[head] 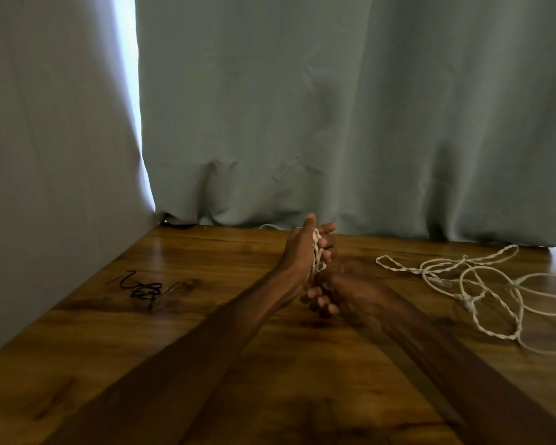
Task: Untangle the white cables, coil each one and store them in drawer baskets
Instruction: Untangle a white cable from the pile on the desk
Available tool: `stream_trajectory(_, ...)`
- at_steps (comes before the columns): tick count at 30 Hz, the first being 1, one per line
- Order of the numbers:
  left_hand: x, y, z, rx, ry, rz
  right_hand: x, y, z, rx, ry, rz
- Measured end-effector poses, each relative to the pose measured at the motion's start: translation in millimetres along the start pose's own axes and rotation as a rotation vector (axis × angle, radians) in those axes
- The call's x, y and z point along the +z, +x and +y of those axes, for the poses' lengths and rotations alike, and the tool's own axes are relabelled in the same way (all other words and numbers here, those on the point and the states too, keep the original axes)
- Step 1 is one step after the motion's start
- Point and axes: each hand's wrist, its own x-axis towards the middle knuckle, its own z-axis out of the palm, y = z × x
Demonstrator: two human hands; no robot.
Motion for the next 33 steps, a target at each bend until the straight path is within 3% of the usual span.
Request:
stream_trajectory(5, -3, -4, -12, 0.231, 0.381, 0.047, -1, -6, -6, -0.028, -0.039, 0.05)
stream_trajectory(8, -7, -2, -18, 0.305, 0.444, 0.051, -2, -13, -9, -0.074, -0.069, 0.058)
stream_trajectory(10, -8, 1, -19, 0.321, 0.46, 0.072, -4, -15, -7, -0.212, -0.225, 0.111)
stream_trajectory(14, -10, 4, -17, 0.341, 0.621, 0.172, -2, -12, -4, -0.664, -0.697, 0.25)
stream_trajectory(18, -17, 9, -1, 0.169, 0.656, 0.127, -10, 1, -4, -0.905, -0.879, 0.285)
stream_trajectory(21, -22, 11, -2, -0.018, 0.631, 0.067, -27, 11, -1, -0.953, -0.887, 0.233)
stream_trajectory(27, -21, -6, -3, -0.179, 0.705, -0.187, -42, 18, 4, -1.022, -0.892, 0.2)
stream_trajectory(33, -25, -9, 2, -0.342, 0.521, -0.443, -38, 18, 10, -0.779, -0.732, 0.041)
